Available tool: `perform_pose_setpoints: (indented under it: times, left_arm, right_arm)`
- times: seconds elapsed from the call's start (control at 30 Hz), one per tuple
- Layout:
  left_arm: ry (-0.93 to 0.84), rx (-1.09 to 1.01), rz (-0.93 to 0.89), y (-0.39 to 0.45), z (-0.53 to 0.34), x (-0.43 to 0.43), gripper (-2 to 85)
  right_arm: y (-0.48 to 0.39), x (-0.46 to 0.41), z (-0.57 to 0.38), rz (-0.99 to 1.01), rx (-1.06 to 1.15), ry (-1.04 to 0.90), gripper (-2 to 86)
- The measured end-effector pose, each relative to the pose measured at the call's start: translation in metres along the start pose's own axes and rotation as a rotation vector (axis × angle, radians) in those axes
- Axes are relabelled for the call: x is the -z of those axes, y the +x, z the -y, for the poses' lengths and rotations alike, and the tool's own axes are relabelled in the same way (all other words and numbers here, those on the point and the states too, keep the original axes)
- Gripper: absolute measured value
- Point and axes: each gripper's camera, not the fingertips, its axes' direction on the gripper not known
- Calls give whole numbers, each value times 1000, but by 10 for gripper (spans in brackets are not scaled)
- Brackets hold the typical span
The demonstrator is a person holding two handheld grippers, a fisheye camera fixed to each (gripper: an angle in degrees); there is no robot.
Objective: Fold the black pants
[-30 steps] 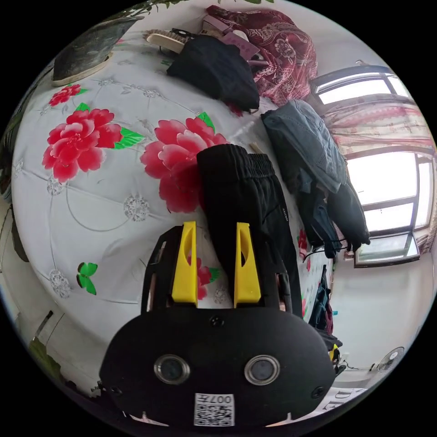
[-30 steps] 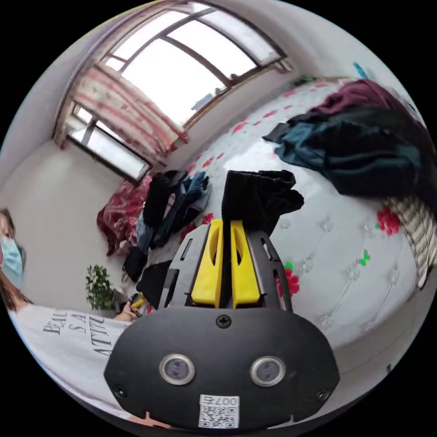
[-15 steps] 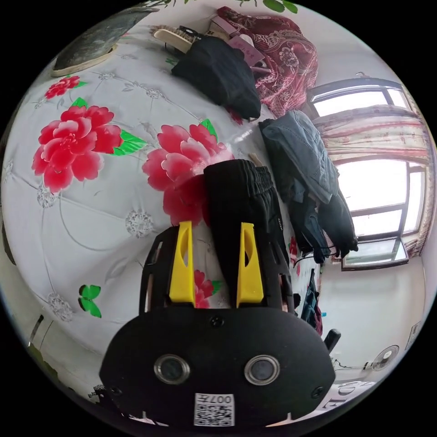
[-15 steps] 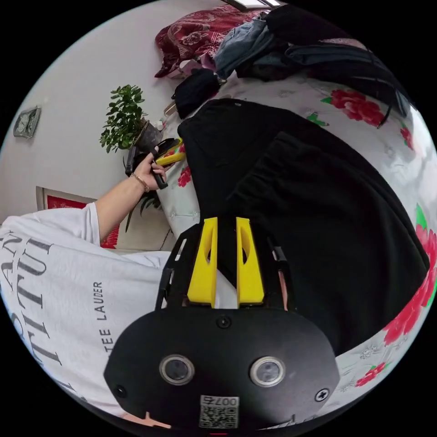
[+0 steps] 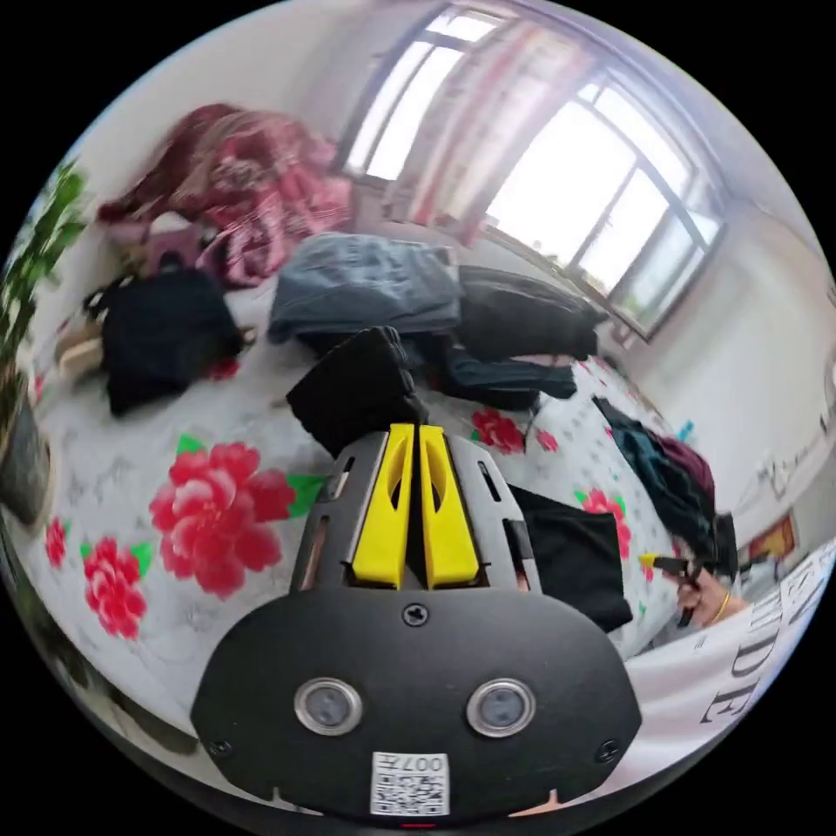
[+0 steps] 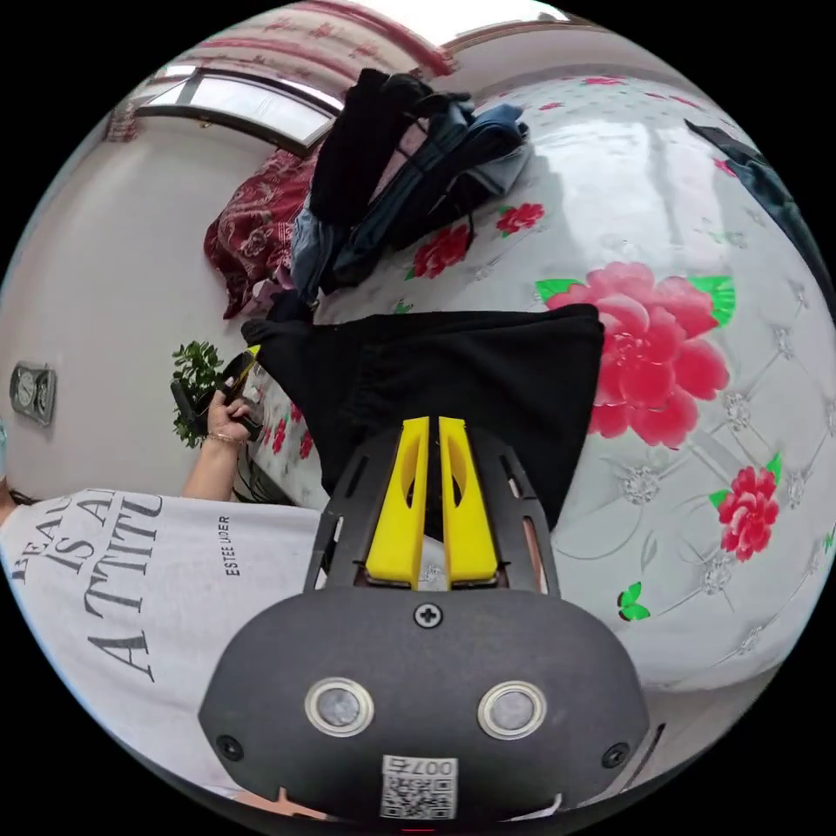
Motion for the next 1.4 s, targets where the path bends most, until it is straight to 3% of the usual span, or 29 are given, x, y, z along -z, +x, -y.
perform_pose_setpoints:
  times: [0.13,0.27,0.4,0.7,0.77,0.83,1.0,1.13,1.27,1.4]
  left_arm:
    - [-86,-526,-279,133,19,-9,-6]
    - [-237,-771,-490,213,-23,-40,9]
    - [-488,-645,-515,228,-63,-90,53]
    - [-547,-104,-297,74,-31,-93,128]
    - [-593,-66,-312,61,-32,-104,143]
    - [-699,1,-437,57,-37,-130,153]
    - [-736,68,-507,50,-31,-146,97]
    - [-647,126,-624,43,-10,-121,62]
    - [-527,108,-641,38,35,-73,51]
    - [-328,-34,-567,19,117,13,49]
  right_arm:
    - [38,45,-23,-13,-114,128,3]
    - [71,64,-50,24,-211,211,14]
    - [109,60,-75,104,-329,205,45]
    - [167,44,-73,242,-386,92,94]
    - [173,38,-65,284,-377,64,94]
    - [174,33,-51,296,-357,27,90]
    - [166,9,-21,305,-338,-121,76]
    - [136,22,9,257,-291,-179,60]
    - [82,41,58,378,-194,-186,49]
    - [-29,59,153,443,109,-197,43]
